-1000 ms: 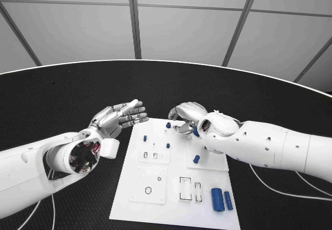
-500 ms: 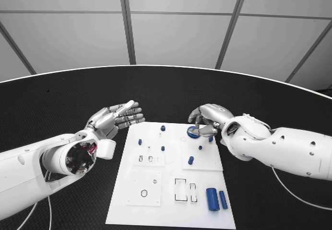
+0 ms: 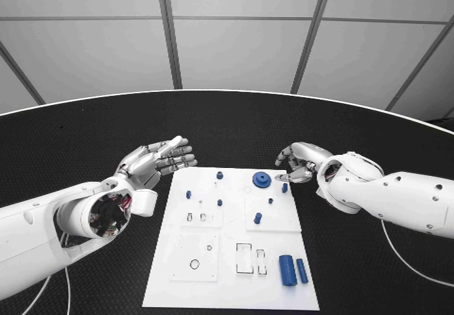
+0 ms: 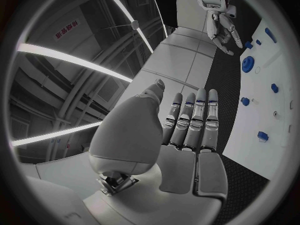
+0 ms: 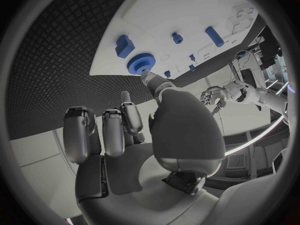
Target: Assemble the parts on the task board
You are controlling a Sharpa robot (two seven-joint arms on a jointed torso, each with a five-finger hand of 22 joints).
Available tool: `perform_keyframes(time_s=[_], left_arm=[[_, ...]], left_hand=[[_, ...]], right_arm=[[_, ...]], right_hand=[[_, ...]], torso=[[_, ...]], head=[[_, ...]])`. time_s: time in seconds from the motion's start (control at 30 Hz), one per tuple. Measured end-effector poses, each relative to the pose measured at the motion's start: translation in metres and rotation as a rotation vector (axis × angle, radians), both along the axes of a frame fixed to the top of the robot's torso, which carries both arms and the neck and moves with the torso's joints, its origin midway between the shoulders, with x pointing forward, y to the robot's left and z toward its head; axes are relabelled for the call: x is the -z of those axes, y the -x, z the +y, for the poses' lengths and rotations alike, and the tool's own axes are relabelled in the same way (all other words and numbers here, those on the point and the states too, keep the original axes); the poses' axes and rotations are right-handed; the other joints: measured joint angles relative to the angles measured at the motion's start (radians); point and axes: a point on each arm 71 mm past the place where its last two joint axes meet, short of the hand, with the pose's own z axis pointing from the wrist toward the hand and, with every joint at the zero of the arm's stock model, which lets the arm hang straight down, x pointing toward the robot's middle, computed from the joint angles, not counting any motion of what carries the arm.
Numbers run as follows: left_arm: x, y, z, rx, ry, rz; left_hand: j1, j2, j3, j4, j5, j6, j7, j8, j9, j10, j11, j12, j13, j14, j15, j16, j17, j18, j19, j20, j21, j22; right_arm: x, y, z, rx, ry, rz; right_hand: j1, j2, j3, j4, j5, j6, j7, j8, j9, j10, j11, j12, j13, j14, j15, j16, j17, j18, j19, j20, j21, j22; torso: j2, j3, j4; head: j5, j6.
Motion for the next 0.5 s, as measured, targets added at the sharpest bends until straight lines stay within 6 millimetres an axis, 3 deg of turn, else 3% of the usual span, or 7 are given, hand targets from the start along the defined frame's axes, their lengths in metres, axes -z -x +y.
perform_keyframes(time_s=[0.13, 0.5], left_arm=[[0.000, 0.000, 0.000, -0.001, 0.000, 0.000], [0.000, 0.001, 0.001, -0.001, 0.000, 0.001]], left_hand=[[0.000, 0.000, -0.002, 0.002, 0.000, 0.000, 0.000, 0.000, 0.000, 0.000, 0.000, 0.000, 0.000, 0.000, 0.000, 0.000, 0.000, 0.000, 0.000, 0.000, 0.000, 0.000], [0.000, 0.000, -0.003, 0.003, 0.000, 0.000, 0.000, 0.000, 0.000, 0.000, 0.000, 0.000, 0.000, 0.000, 0.000, 0.000, 0.000, 0.000, 0.000, 0.000, 0.000, -0.001]], right_arm=[[0.001, -0.004, 0.005, -0.004, 0.002, 0.005], [0.003, -0.008, 0.019, -0.032, 0.005, 0.017]], right_hand=[[0.004, 0.004, -0.008, 0.008, 0.006, -0.004, 0.004, 0.004, 0.003, 0.048, 0.005, 0.093, 0.002, 0.001, 0.006, 0.008, 0.000, -0.001, 0.002, 0.002, 0.015, 0.000], [0.012, 0.004, -0.012, 0.012, 0.006, -0.004, 0.004, 0.012, 0.005, 0.050, 0.007, 0.155, 0.001, -0.002, 0.009, 0.017, 0.000, -0.001, 0.000, 0.007, 0.023, 0.000]], torso=[[0.002, -0.0018, 0.0019], [0.005, -0.0036, 0.0037]], head=[[-0.002, -0.001], [-0.005, -0.006]])
